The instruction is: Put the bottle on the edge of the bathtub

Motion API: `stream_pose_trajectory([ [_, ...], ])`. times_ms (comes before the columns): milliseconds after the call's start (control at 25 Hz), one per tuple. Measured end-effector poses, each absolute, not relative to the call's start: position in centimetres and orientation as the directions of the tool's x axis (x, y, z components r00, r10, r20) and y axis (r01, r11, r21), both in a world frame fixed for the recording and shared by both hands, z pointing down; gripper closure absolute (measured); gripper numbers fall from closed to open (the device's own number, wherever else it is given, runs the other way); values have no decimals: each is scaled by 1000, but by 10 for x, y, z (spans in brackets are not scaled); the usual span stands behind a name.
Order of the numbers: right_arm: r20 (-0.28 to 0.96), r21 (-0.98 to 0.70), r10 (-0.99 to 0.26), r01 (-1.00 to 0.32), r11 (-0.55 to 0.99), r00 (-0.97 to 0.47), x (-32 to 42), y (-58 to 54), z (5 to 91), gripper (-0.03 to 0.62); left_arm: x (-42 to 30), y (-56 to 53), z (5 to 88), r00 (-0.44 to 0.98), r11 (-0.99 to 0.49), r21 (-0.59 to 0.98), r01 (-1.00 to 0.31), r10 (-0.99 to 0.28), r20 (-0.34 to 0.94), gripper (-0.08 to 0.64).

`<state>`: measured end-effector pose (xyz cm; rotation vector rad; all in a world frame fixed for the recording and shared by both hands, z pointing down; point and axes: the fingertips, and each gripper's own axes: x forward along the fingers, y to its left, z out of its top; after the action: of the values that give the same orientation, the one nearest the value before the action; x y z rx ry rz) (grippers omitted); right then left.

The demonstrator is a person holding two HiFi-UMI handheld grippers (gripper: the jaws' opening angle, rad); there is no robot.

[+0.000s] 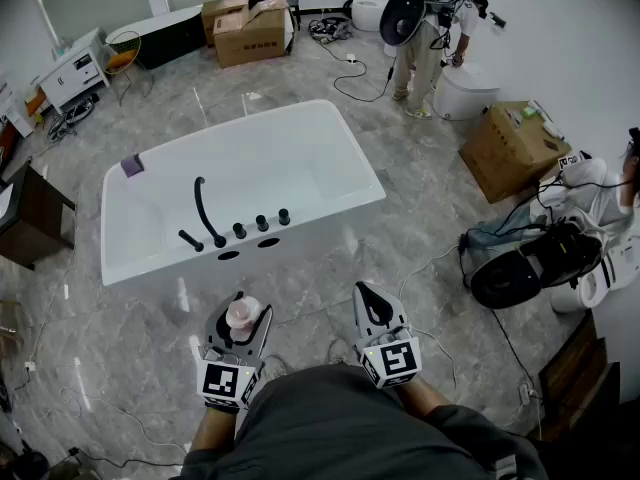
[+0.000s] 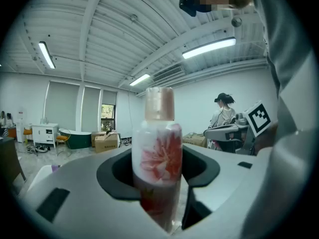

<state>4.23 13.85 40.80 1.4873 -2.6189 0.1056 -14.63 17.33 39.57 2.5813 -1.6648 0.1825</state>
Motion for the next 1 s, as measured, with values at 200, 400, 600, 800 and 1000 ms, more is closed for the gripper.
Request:
stream_pose_trajectory([
  [200,147,5,-849,-858,513,-507,47,136,409,592,-141,171,397,409,-412,3,-911,-902,136,333],
  [400,143,-24,-842,-853,522,-520,47,127,410,592,-141,160,401,412,-415,11,-910,-899,147,333],
  [600,159,-38,-841,-855,518,-517,67,125,421,592,-132,152,406,412,-415,17,-910,-896,165,333],
  [800,222,-43,-838,-863,503,-499,112,116,449,592,-109,135,418,403,-403,40,-914,-897,180,332],
  [1000,260,-32,-820,-854,520,-509,152,101,467,592,-84,113,427,384,-376,80,-923,-908,170,333],
])
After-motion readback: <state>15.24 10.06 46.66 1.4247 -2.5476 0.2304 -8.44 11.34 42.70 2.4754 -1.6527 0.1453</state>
